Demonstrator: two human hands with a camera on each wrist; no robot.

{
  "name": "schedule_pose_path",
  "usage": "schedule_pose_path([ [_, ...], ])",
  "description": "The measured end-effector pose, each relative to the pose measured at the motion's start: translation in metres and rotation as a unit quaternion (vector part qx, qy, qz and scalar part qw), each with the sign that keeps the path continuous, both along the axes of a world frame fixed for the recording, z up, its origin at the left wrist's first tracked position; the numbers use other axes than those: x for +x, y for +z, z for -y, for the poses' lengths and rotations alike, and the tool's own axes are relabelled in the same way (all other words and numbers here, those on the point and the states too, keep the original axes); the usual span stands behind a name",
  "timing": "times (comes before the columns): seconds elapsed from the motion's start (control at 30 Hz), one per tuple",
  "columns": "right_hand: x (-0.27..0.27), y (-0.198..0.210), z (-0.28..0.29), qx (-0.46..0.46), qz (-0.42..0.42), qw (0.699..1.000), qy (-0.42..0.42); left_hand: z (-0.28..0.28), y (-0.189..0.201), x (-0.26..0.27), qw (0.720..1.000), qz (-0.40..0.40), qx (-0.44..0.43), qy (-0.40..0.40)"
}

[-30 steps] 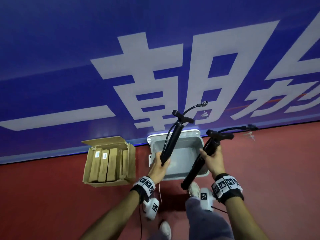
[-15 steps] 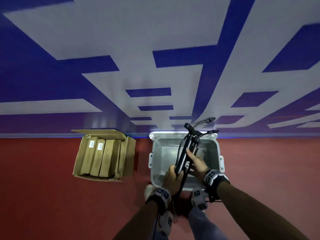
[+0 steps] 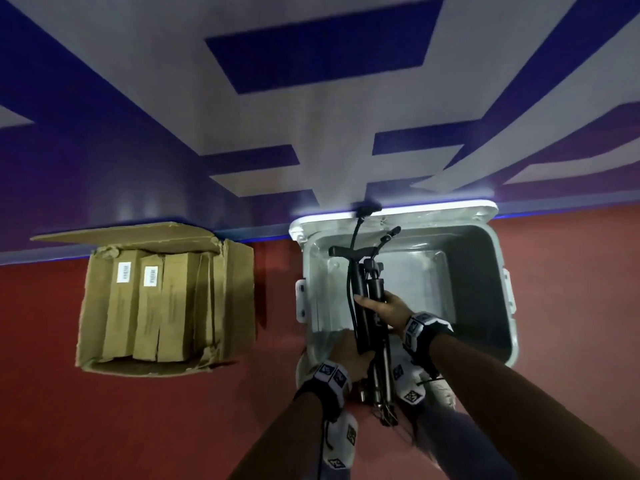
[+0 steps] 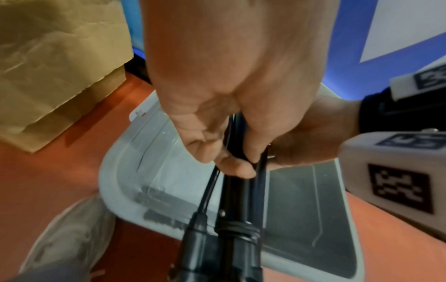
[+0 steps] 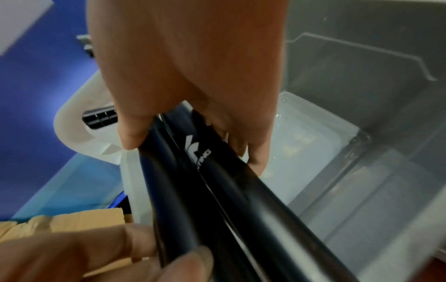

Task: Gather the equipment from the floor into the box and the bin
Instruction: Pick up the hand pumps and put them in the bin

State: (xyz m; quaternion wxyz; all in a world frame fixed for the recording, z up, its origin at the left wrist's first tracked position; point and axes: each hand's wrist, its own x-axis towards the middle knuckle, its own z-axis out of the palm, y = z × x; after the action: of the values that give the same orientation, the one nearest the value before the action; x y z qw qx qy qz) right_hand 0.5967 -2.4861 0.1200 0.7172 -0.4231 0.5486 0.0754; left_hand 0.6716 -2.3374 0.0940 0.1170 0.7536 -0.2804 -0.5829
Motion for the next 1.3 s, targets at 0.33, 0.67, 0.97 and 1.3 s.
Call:
schedule_pose_path([
  [0.33, 0.048, -0.096, 0.016, 0.054, -0.026, 0.995, 0.083, 0.019, -0.084, 0.068, 0.994, 0.082, 0.073, -0.028],
  [0.67, -0.014, -0.139, 0.054, 0.092, -0.105, 0.989, 0.045, 0.04, -0.129, 0.05, 0.987, 0.098, 0.051, -0.118],
  [0.97, -0.124, -0.109, 0.105, -0.126, -0.324, 0.931, 0.112, 0.06, -0.129, 0.013, 0.899, 0.189, 0.009, -0.394],
  [1.3, -0.171, -0.069, 0.127, -0.316, -0.404, 0.778, 0.364, 0.062, -0.159, -0.017, 0.864, 0.161, 0.059, -0.473],
])
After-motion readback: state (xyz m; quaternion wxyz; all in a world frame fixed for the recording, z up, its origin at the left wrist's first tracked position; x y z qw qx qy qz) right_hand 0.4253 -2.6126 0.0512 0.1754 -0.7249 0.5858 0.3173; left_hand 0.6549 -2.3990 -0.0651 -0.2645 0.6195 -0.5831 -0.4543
